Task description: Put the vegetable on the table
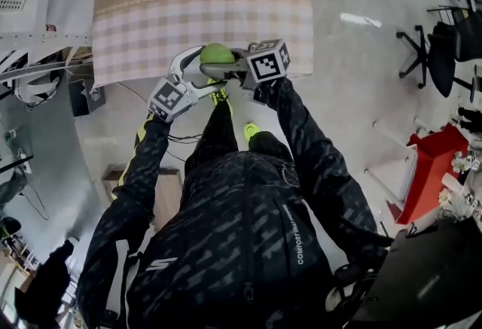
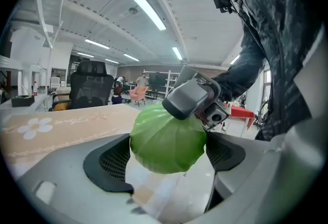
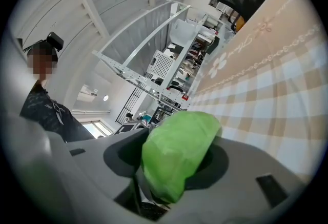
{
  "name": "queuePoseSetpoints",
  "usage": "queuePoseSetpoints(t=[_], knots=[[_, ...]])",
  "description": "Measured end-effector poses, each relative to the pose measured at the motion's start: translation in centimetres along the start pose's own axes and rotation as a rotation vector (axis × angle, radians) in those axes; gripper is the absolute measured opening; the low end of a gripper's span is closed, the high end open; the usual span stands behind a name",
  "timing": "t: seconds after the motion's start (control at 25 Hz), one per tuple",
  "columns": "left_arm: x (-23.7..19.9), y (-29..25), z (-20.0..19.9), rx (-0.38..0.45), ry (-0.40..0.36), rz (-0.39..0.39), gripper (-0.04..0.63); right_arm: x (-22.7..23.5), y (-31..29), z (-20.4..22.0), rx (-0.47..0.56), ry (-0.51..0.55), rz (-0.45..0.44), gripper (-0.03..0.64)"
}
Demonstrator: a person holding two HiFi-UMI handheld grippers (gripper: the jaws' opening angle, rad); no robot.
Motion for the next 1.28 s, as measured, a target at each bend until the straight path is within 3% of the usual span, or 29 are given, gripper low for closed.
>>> queuePoseSetpoints(t=[0.88,1.16,1.28], knots=[[-7.3,-1.3,3.7,-0.021,0.042,0.005,0.445,7.5,-3.3,-2.9,-0.005,-0.045,0.070,0.206],[-8.8,-2.0,4.5,-0.042,0.043,0.002,0.442,9.3,-3.7,-3.7,-0.019,-0.025,0.159,0.227],[-9.3,-2.1,4.8,-0.050,0.047,0.003,0.442,9.8,-4.1,-3.9,-0.028,-0.018,0.180,0.288]])
Point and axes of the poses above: the fingertips, and each gripper's own axes: y backward along the fingers, x to its right, z out of its underside, the point moved 3 cm from there along y, backward along the fingers, and after that the axes turned 1 degree about -z, right-handed, at the moved point
